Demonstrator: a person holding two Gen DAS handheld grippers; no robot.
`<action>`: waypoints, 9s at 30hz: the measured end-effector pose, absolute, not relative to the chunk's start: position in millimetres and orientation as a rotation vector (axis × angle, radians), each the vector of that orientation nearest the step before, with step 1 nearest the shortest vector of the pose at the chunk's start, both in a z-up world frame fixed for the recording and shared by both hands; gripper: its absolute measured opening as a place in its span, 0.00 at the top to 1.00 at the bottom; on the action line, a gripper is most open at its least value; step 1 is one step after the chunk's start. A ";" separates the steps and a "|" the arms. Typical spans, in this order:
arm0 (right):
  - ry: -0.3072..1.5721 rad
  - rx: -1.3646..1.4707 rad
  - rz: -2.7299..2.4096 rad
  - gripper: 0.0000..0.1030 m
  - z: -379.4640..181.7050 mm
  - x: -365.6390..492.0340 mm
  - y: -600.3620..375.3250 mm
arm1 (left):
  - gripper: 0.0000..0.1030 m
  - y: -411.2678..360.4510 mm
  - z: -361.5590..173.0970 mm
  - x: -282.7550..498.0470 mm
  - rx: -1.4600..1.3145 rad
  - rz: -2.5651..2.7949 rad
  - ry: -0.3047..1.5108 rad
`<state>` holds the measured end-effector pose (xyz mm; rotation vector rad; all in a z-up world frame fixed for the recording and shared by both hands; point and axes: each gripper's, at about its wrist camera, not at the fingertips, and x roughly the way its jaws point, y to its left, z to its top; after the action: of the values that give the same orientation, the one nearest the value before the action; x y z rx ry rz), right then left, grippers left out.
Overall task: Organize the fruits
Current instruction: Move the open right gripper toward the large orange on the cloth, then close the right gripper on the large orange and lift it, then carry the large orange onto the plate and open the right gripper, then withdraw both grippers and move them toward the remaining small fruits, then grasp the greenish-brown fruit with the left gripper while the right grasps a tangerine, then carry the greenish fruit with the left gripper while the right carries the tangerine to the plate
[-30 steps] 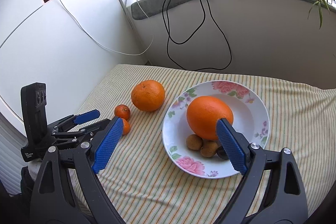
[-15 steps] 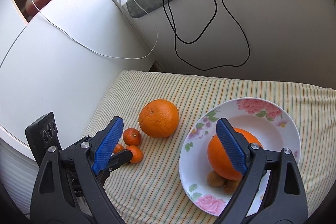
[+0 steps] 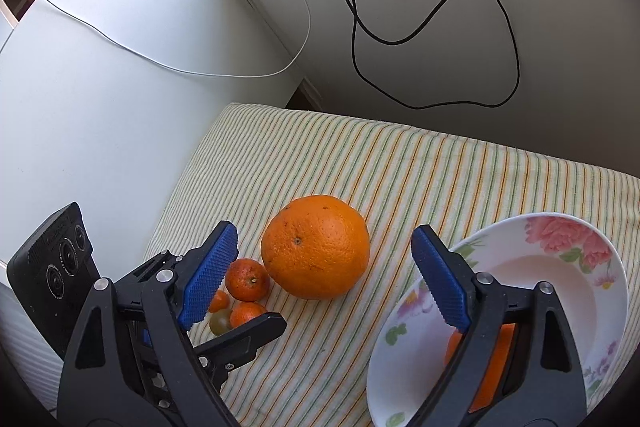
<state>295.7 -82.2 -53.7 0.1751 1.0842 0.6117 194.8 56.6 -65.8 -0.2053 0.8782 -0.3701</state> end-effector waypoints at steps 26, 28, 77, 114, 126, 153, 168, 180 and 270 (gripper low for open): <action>1.155 0.096 0.659 0.26 -88.4 308.7 -40.8 | 0.40 48.4 -78.0 204.4 -0.192 -0.363 0.907; 1.157 0.101 0.664 0.26 -89.4 309.4 -40.8 | 0.40 47.6 -77.5 203.4 -0.189 -0.359 0.904; 0.984 0.296 0.534 0.29 -18.3 258.7 -216.9 | 0.41 -112.2 -10.5 202.6 -0.019 -0.522 0.813; 0.936 0.269 0.453 0.29 -13.0 243.6 -273.2 | 0.34 -131.4 -16.4 179.7 0.013 -0.557 0.862; 0.913 0.212 0.419 0.24 -7.3 214.5 -266.6 | 0.34 -115.0 -5.2 149.3 0.022 -0.535 0.820; 0.741 0.041 0.373 0.12 3.1 128.9 -219.4 | 0.23 -43.0 -0.3 76.3 0.017 -0.376 0.727; 0.780 -0.026 0.411 0.11 -11.9 117.9 -176.2 | 0.22 36.4 -26.3 52.9 -0.061 -0.245 0.758; 0.817 -0.067 0.552 0.11 -26.0 116.0 -124.7 | 0.29 88.4 -52.5 56.1 -0.150 -0.202 0.792; 0.926 0.161 0.549 0.64 -36.5 145.8 -201.9 | 0.72 6.6 -49.9 110.6 -0.110 -0.412 0.798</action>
<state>145.8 -201.9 -36.5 0.1607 0.9258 0.5494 110.6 6.6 -49.9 -0.1097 0.7980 -0.4119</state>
